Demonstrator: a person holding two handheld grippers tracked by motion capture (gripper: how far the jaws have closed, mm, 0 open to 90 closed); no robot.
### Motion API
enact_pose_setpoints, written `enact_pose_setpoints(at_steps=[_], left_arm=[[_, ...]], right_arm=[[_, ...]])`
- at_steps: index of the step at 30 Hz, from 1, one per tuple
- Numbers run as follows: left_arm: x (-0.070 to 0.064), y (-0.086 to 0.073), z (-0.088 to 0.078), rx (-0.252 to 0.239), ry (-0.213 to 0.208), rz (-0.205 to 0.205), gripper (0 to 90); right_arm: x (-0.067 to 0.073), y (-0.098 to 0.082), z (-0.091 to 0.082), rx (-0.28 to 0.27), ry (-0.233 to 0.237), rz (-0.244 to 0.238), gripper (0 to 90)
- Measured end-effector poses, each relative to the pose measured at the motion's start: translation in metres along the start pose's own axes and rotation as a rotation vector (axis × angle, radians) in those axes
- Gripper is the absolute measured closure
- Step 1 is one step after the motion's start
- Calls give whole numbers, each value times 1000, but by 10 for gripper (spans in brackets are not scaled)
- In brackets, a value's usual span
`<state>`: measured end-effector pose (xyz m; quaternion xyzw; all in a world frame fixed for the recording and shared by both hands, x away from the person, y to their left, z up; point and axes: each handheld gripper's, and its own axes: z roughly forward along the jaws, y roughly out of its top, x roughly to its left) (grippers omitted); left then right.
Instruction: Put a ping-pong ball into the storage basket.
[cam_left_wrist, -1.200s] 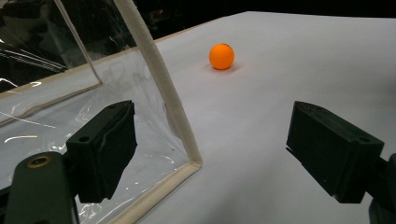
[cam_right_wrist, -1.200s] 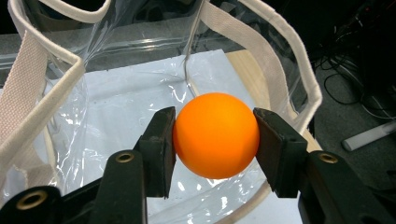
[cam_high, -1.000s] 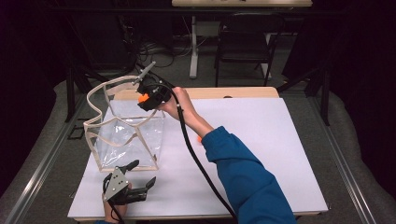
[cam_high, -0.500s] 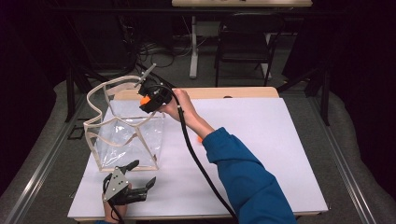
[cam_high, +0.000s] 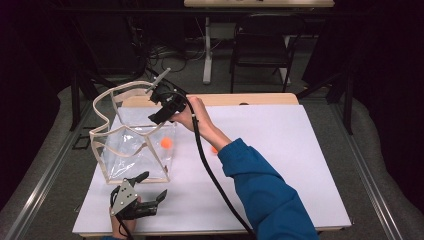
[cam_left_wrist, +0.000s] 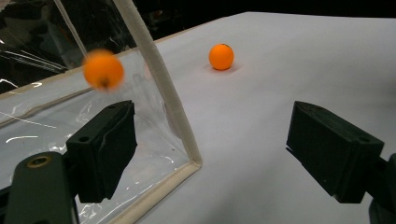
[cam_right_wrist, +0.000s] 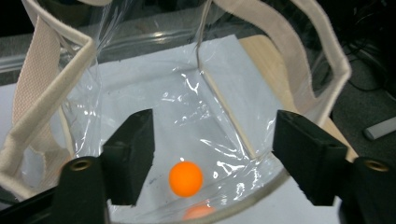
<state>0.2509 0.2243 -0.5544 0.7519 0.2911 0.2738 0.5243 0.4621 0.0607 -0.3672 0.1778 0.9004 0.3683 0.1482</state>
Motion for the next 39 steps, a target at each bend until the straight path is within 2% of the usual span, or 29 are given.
enact_pose_setpoints(at_steps=[4,10,17,23,39], left_arm=[[0,0,0,0,0,1,158],[-1,0,0,-1,1,5,158],[-1,0,0,1,2,5,158],[-2,0,1,1,1,4,158],[-2,0,2,4,3,5,158]], right_arm=[[-3,-7,-9,-44,11,33,163],[-4,-20,-28,-102,34,58,105],[-6,-35,-46,-106,36,70,64],[-9,-55,-57,-98,28,71,34],[-21,-114,-73,-93,9,137,15]])
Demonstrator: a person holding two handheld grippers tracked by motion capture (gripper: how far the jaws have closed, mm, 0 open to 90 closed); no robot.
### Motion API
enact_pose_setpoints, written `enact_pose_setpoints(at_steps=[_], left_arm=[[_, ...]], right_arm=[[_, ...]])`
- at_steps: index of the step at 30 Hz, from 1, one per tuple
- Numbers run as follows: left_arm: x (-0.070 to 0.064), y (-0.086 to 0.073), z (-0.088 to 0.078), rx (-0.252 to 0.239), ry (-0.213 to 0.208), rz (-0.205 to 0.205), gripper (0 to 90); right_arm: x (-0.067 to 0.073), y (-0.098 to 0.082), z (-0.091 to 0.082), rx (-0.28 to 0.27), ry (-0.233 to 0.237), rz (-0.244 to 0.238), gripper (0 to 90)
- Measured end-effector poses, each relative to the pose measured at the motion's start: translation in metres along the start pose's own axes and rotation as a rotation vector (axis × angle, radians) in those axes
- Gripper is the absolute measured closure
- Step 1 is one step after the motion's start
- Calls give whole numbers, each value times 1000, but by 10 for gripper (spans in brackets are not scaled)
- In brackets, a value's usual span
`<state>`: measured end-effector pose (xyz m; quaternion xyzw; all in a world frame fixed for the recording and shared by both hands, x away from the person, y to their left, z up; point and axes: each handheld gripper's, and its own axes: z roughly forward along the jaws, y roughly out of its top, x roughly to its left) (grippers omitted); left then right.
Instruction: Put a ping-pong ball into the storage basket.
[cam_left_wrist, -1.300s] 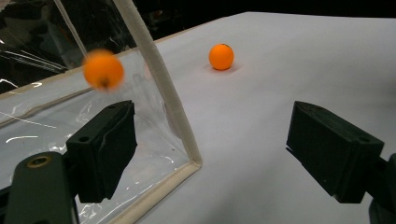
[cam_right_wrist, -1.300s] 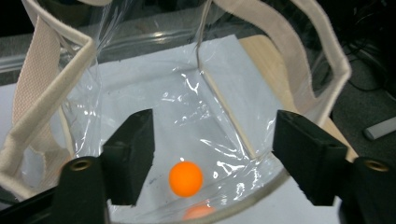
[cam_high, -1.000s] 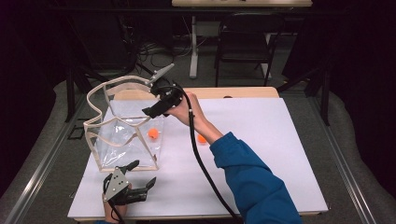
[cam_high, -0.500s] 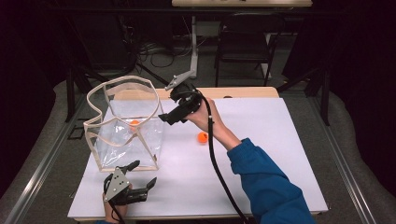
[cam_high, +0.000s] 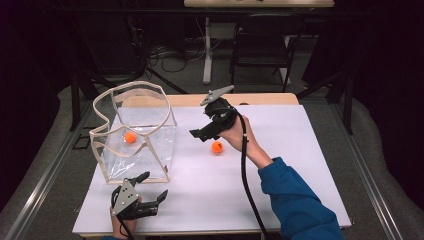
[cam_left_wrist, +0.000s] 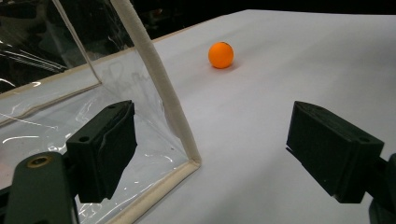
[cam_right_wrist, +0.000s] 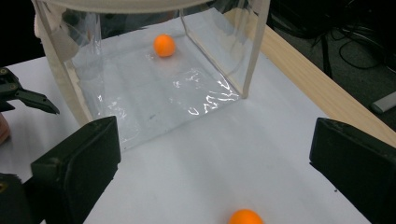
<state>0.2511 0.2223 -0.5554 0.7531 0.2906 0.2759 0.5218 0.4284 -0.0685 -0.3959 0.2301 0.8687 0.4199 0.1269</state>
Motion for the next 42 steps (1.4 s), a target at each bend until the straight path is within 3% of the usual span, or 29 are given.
enact_pose_setpoints(at_steps=[10,17,29,32,34,42], left_arm=[[-1,0,0,1,3,2,158],[-1,0,0,2,1,7,157],[-1,0,0,5,4,10,158],[-1,0,0,6,4,11,158],[-1,0,0,7,2,10,158],[-2,1,-1,-1,2,9,158]], right_arm=[[-9,-36,-10,-15,-18,59,13],[-8,-62,-18,-23,-61,67,6],[3,-100,-11,61,-81,56,4],[3,-104,-11,81,-126,41,5],[4,-105,-10,104,-128,24,3],[2,-111,-9,113,-110,43,1]])
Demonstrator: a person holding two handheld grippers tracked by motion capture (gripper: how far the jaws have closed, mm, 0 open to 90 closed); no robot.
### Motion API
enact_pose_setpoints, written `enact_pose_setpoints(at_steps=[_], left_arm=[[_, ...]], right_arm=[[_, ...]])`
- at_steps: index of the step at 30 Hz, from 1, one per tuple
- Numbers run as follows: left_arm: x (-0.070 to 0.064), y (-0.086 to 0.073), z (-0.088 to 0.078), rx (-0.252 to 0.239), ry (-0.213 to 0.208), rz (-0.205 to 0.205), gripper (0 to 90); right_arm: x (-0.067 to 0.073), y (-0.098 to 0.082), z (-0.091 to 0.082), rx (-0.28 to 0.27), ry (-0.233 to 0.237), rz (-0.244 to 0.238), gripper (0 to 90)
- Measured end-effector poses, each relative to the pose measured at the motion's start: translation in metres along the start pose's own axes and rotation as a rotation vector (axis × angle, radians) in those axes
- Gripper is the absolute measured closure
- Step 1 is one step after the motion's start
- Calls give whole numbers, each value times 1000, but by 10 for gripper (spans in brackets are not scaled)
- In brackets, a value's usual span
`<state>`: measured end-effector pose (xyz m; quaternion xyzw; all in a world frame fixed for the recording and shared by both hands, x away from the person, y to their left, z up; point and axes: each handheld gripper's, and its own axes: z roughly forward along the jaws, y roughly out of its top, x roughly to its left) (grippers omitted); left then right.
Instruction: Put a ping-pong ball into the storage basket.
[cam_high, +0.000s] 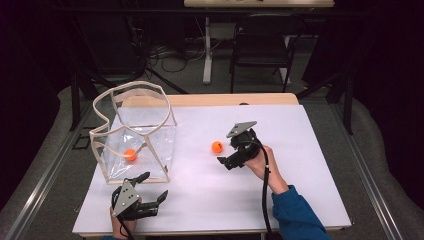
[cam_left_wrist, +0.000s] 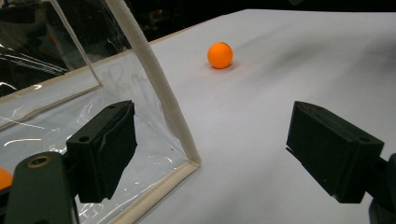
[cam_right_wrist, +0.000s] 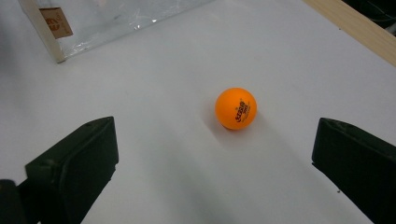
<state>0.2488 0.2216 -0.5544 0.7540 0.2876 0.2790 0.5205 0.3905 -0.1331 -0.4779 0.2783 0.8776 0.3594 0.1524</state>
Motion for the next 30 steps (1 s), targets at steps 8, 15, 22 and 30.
enact_pose_setpoints(at_steps=[8,15,22,30], left_arm=[[0,0,0,0,-5,-1,158],[1,0,0,1,-6,-2,158],[1,-1,0,2,-6,0,158],[0,0,0,4,-4,4,158]], right_arm=[[-2,-3,4,11,-1,-4,0],[-6,-5,13,35,-10,-5,0],[-8,-4,15,41,-28,-8,0],[-12,-3,19,31,-38,4,0]])
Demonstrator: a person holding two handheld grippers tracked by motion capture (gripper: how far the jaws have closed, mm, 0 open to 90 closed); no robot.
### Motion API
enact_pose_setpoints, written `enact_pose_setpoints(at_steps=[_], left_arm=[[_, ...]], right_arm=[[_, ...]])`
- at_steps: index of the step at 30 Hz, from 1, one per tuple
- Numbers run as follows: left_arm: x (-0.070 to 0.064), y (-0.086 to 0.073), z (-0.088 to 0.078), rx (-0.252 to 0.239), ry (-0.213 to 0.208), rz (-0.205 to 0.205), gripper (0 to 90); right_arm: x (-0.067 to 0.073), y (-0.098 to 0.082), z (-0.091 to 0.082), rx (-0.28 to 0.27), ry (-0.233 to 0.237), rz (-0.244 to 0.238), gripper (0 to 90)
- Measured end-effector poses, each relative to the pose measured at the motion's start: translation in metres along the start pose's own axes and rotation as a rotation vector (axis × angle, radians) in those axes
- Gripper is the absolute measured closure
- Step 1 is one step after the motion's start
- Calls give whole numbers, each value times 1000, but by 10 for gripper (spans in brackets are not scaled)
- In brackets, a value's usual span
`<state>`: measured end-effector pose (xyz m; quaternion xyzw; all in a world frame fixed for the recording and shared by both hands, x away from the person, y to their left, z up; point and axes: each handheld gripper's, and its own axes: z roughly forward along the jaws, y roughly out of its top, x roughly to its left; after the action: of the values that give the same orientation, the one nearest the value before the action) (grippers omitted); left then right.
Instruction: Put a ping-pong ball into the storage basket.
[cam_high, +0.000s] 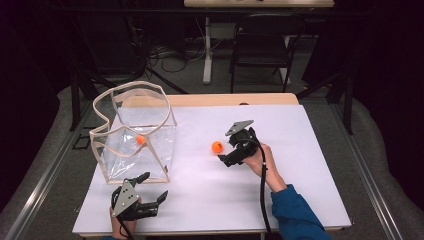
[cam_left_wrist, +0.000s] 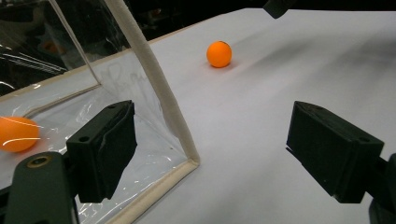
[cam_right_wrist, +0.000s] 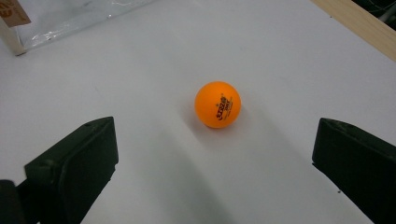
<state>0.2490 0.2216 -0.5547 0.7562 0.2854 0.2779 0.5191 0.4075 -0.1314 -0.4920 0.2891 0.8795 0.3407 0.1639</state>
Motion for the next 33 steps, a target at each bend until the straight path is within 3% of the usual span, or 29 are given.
enact_pose_setpoints(at_steps=[23,33], left_arm=[[0,0,-1,-2,4,2,158],[0,0,-1,-3,3,-4,158]], right_arm=[[-2,3,30,-11,10,26,0],[-3,4,41,12,12,28,0]])
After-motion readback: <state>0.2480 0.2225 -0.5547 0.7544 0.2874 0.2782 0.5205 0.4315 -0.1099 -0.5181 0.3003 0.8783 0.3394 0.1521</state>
